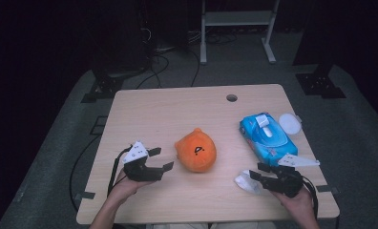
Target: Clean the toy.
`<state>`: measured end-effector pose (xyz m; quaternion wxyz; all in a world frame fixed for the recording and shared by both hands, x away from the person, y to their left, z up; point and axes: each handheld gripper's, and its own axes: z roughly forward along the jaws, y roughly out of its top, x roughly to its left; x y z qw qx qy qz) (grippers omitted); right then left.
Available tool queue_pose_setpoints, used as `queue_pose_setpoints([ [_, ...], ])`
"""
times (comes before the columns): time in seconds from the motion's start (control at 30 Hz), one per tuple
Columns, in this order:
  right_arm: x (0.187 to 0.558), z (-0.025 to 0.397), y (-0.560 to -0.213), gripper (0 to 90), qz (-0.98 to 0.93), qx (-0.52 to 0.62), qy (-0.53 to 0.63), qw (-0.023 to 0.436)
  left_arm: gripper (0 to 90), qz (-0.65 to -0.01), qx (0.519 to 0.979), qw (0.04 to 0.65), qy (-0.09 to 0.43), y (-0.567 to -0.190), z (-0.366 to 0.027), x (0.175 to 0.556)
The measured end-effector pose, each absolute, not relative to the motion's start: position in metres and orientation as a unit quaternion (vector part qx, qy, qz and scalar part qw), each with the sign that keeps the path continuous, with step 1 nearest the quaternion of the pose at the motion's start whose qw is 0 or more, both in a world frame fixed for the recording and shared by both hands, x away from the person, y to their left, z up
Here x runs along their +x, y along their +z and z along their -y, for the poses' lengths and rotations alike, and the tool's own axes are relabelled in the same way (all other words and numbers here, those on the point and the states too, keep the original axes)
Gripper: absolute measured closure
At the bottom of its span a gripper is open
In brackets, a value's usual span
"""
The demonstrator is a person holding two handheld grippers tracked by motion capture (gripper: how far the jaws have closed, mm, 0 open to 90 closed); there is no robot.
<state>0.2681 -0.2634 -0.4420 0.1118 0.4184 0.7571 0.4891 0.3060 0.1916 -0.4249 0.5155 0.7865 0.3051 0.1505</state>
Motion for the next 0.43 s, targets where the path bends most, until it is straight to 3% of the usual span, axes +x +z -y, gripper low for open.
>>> queue_pose_setpoints([
  [0.43, 0.267, 0.266, -0.443, 46.4, -0.751, 0.424, 0.496, 0.097, 17.8, -0.340, 0.789, 0.486, 0.160, -0.446, -0.209, 0.287],
])
